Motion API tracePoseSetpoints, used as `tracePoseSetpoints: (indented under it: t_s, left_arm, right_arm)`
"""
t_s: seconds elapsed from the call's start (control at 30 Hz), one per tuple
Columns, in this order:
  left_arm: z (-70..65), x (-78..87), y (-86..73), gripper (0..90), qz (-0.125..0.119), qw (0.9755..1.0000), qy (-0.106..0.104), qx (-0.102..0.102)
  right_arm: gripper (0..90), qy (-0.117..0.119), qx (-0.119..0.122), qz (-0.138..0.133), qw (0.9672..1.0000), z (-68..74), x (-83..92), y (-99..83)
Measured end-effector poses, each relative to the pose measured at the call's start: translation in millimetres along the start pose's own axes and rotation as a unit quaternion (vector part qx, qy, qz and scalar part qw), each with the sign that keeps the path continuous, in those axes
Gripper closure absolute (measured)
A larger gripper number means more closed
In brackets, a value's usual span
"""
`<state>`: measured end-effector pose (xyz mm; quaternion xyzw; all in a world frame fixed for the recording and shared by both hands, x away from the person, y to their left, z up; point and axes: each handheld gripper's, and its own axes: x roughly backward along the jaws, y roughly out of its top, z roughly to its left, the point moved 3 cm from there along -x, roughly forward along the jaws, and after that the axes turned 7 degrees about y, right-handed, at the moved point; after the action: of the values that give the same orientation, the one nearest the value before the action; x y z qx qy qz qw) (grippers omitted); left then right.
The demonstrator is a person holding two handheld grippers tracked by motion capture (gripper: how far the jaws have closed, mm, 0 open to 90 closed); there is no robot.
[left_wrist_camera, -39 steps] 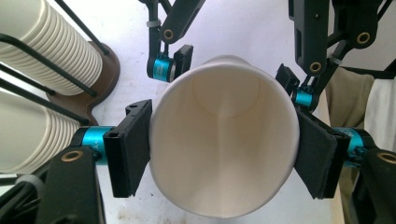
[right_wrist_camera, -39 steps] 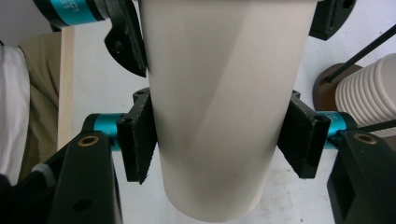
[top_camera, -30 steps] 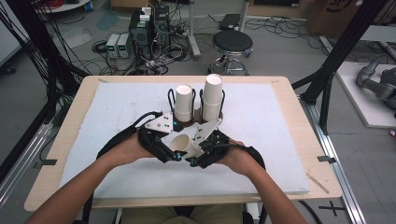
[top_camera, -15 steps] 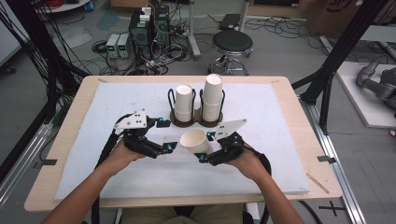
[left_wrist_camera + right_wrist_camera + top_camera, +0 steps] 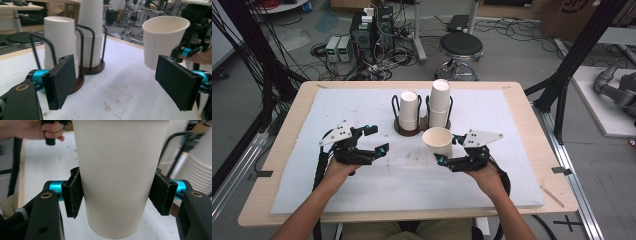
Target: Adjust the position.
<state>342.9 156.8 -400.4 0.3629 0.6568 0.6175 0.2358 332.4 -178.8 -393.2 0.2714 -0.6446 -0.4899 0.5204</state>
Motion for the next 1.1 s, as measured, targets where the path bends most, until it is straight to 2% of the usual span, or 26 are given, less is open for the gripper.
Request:
tracePoseSetpoints:
  t_s: [0.17, 0.3, 0.4, 0.5, 0.77, 1.1]
  left_arm:
    - [8.9, 6.3, -6.3, 17.1, -0.008, 0.9997, 0.023, -0.002]
    - [13.6, 11.9, -7.7, 17.2, -0.018, 0.9991, 0.038, -0.003]
    - [16.3, 15.3, -10.4, 17.3, -0.02, 0.9989, 0.043, -0.004]
    - [16.2, 18.7, -12.8, 17.5, -0.021, 0.9986, 0.046, -0.017]
    - [22.0, 26.7, -10.1, 17.3, -0.043, 0.997, 0.062, -0.011]
    - [22.9, 25.8, -10.4, 17.3, -0.043, 0.9968, 0.067, -0.009]
  right_arm:
    - [34.3, -0.029, -0.015, -0.022, 0.9992, -5.1, 12.6, -5.4]
    - [34.2, -0.056, -0.03, -0.045, 0.997, -7.8, 23.8, -10.9]
    - [34.1, -0.074, -0.038, -0.055, 0.995, -10.2, 32.7, -15.1]
    - [33.9, -0.09, -0.046, -0.059, 0.9931, -12.5, 39.6, -19.5]
    - [33.7, -0.106, -0.052, -0.076, 0.9901, -16.7, 44.9, -19.5]
    - [33.5, -0.121, -0.052, -0.088, 0.9873, -15.7, 52.5, -18.2]
